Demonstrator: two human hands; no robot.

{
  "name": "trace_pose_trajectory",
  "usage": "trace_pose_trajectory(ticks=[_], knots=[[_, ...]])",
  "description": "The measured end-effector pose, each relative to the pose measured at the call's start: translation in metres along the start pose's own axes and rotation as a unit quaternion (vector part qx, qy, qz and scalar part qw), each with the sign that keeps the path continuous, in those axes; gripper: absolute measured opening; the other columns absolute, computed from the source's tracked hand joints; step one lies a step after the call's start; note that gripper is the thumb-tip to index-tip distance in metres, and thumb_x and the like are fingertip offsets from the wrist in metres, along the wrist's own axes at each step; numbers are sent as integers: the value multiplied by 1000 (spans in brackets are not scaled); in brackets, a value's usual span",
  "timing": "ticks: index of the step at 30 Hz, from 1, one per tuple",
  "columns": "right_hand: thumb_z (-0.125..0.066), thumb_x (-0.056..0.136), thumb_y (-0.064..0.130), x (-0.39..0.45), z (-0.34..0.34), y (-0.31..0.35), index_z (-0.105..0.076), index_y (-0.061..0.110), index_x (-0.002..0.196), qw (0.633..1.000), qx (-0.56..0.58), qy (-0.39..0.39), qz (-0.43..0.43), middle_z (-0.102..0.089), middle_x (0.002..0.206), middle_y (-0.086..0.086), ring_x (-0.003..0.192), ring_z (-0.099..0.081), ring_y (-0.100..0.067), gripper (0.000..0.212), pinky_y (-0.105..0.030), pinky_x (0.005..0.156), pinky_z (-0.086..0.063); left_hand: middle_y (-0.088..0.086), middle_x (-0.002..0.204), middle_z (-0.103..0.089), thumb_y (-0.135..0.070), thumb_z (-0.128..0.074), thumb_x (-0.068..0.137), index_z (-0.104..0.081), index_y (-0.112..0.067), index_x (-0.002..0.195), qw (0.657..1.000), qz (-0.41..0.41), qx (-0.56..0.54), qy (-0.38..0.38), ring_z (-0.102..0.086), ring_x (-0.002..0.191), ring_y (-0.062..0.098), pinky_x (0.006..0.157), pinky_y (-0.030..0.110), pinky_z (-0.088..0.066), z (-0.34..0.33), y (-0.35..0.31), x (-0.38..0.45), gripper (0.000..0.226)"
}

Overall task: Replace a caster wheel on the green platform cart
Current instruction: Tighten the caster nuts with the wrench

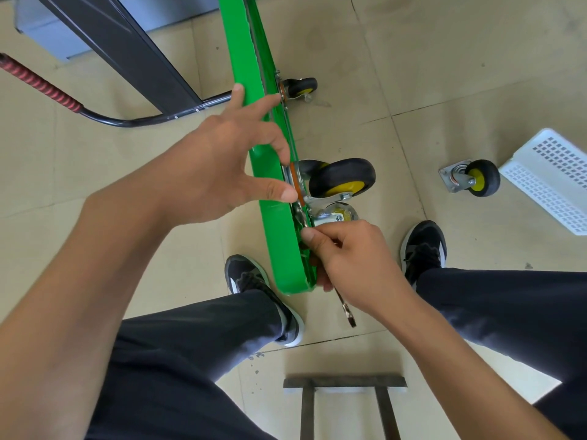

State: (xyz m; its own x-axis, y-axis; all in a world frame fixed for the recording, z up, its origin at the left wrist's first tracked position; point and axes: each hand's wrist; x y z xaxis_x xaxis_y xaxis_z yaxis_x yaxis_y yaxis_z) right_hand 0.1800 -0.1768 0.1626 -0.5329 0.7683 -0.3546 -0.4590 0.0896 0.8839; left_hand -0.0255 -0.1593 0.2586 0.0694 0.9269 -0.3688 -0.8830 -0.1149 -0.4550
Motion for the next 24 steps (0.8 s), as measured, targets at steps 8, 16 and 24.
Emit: trace_pose_trajectory(ticks=[8,16,24], knots=[[-58,101,34,1,32,30,-69,-6,88,961,204,116,-148,-58,60,-10,42,-48,-19,44,-26,41,-41,-8,166,-11,-69,-49,70,-59,-33,115,999,-4,47,4,4,154,22,122,47,-18,-5,-2,-9,59],[-55,101,29,-9,22,-9,-75,10,90,995,77,39,-57,-70,75,-4,56,-62,-23,30,-34,59,-55,-6,168,-1,-74,-40,70,-52,-40,135,997,-10,73,1,2,154,14,119,47,-27,-8,-1,-21,74],[-57,101,24,-2,7,-25,-76,14,107,997,70,1,18,-71,82,-2,70,-63,-7,22,-15,63,-50,-7,167,-8,-76,-46,68,-56,-41,131,998,-18,64,-10,-6,154,15,116,53,-32,-6,2,-19,73]])
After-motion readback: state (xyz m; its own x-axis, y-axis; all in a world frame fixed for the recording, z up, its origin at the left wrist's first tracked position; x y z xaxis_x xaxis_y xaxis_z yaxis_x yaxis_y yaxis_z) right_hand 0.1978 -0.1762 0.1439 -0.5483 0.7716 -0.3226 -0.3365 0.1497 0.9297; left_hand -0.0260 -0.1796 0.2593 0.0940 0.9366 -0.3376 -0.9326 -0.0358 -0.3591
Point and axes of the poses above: each hand's wrist, its own x-axis towards the middle knuckle, its own z-axis out of the back of the hand, y = z × x
